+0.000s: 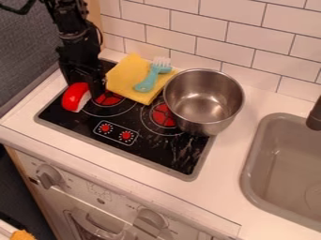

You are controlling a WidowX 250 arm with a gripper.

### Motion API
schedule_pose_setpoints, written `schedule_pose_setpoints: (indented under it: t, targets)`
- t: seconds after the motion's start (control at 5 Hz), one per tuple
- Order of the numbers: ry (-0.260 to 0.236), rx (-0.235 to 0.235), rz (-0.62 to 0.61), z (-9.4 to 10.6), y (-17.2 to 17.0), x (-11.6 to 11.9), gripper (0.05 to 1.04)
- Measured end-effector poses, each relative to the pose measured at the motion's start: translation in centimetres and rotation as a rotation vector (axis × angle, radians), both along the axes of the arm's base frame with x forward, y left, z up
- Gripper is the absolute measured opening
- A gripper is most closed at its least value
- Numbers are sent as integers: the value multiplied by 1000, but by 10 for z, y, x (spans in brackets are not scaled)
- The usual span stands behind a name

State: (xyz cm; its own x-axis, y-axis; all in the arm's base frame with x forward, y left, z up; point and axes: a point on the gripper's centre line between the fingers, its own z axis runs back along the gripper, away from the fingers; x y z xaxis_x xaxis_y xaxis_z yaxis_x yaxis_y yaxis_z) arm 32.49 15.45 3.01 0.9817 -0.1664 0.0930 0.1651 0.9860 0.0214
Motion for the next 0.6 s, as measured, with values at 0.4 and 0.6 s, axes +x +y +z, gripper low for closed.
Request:
schedule_pose_setpoints:
  t: [0.4,0.6]
  targets:
    - [-80,-42,71,59,-16,-5,1002]
    - [-32,-24,80,51,-27,-10,1001]
